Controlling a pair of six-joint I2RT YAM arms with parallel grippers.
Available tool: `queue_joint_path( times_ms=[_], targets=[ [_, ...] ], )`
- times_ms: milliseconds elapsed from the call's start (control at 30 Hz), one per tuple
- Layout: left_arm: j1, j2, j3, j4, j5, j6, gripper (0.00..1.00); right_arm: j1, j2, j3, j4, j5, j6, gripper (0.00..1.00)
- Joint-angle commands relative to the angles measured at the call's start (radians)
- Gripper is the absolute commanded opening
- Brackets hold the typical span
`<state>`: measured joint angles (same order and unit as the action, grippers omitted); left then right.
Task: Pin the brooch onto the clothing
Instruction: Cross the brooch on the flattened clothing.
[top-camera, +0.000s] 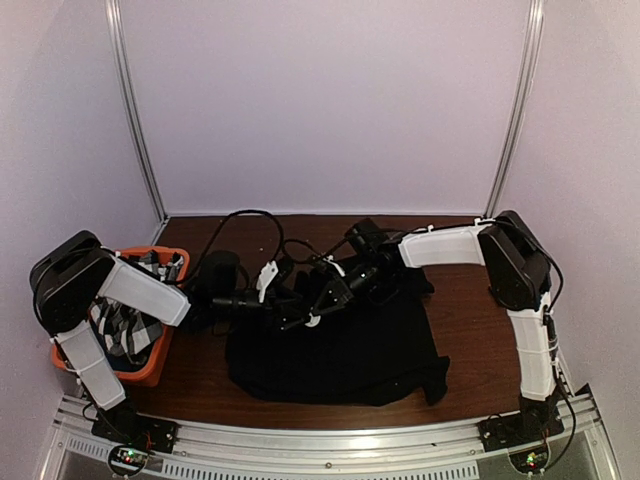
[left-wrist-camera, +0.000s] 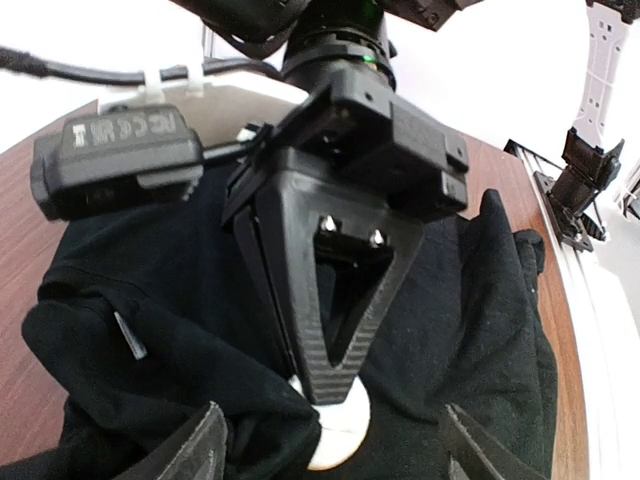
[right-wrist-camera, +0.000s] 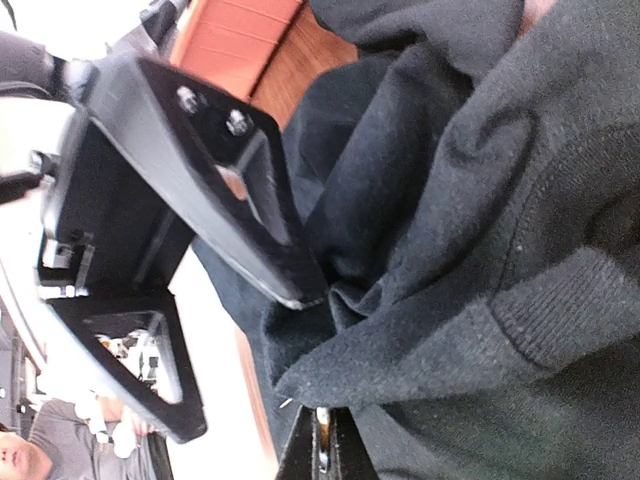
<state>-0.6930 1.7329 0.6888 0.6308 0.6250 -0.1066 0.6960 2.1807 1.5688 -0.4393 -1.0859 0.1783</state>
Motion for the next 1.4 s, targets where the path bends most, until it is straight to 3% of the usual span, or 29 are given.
queue_joint_path(
  times_ms=[0, 200, 500, 733, 1367],
  targets=[
    [0.000, -0.005, -0.057, 0.149, 0.022, -0.014, 0.73, -0.002, -0.054, -0.056, 0.185, -0.078, 0.115, 0.00],
    [0.009, 0.011, -0.026, 0.135, 0.071, -0.002, 0.71, -0.002, -0.051, -0.044, 0.132, -0.082, 0.071, 0.00],
    [0.090, 0.011, -0.096, 0.307, 0.160, -0.102, 0.63, -0.005, -0.053, -0.045, 0.129, -0.102, 0.054, 0.00],
    [0.095, 0.061, -0.008, 0.149, 0.213, -0.039, 0.61, -0.005, -0.056, -0.041, 0.135, -0.112, 0.052, 0.00],
    [0.095, 0.170, 0.085, 0.079, 0.277, -0.012, 0.56, 0.007, -0.071, -0.041, 0.107, -0.140, 0.012, 0.00]
  ],
)
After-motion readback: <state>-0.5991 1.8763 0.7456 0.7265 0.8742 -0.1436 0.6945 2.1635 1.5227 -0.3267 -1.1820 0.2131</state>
